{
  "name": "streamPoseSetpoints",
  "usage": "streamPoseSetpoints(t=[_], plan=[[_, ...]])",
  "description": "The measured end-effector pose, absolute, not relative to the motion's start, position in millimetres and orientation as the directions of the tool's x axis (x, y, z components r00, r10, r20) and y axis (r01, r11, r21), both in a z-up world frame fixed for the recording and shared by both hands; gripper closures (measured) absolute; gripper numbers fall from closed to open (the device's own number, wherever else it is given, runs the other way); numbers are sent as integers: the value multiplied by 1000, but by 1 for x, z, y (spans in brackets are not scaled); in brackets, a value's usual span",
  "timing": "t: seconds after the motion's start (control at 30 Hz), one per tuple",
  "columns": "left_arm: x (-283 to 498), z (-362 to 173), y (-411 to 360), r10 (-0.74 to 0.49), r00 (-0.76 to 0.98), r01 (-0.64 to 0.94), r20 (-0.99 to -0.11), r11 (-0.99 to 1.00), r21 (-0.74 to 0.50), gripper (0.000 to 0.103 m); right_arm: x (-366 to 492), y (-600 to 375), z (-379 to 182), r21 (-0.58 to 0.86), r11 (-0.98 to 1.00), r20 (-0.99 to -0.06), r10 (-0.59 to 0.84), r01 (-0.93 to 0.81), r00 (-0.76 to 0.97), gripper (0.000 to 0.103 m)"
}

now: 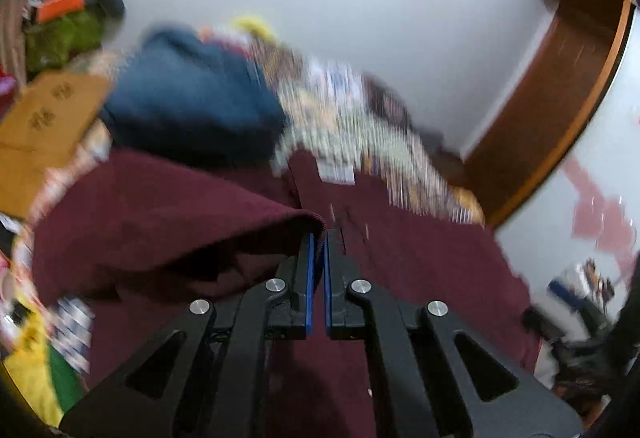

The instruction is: Fold large clothes

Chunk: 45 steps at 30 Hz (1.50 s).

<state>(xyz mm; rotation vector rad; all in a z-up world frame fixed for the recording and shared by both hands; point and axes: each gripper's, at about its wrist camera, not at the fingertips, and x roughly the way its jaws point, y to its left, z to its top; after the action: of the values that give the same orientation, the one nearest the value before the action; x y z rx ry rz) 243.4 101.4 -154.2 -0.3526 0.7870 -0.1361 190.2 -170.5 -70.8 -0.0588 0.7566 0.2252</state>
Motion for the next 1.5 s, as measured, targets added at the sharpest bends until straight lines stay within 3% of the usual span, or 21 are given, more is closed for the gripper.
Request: streamPoseSetpoints(t=[0.2, 0.3, 0.37, 0.47, 0.7, 0.77, 0.93, 1.13, 1.33, 1.5], plan=[[247, -218, 57, -275, 514, 10, -813, 949, -315, 95, 188, -181, -73, 17, 979, -688, 158, -202, 708, 0], [230, -212, 54, -314, 522, 30, -793, 936, -351, 76, 190, -183, -73, 45, 979, -691, 174, -198, 702, 0], [228, -205, 58, -325, 535, 26, -780, 929, -369, 49, 191, -183, -72, 58, 978, -690, 185, -201, 700, 0], [217, -183, 77, -340, 574, 26, -745, 917, -399, 39, 191, -179, -71, 64, 975, -686, 196, -211, 701, 0], [212, -159, 143, -263, 655, -111, -708, 894, -435, 32, 199, -165, -72, 45, 970, -686, 202, -237, 699, 0], [209, -160, 170, -205, 667, -178, -716, 890, -420, 27, 203, -161, -72, 32, 970, -687, 196, -240, 700, 0], [198, -180, 241, -124, 662, -354, -740, 818, -454, 27, 212, -157, -73, 28, 974, -685, 184, -226, 705, 0], [197, -230, 297, -228, 653, -444, -722, 657, -610, 27, 225, -154, -82, 32, 976, -706, 175, -216, 686, 0], [210, -274, 312, -317, 634, -494, -705, 535, -685, 27, 233, -155, -88, 9, 977, -727, 153, -213, 670, 0], [222, -281, 323, -332, 645, -506, -688, 489, -711, 27, 238, -164, -91, 31, 979, -743, 157, -200, 651, 0]])
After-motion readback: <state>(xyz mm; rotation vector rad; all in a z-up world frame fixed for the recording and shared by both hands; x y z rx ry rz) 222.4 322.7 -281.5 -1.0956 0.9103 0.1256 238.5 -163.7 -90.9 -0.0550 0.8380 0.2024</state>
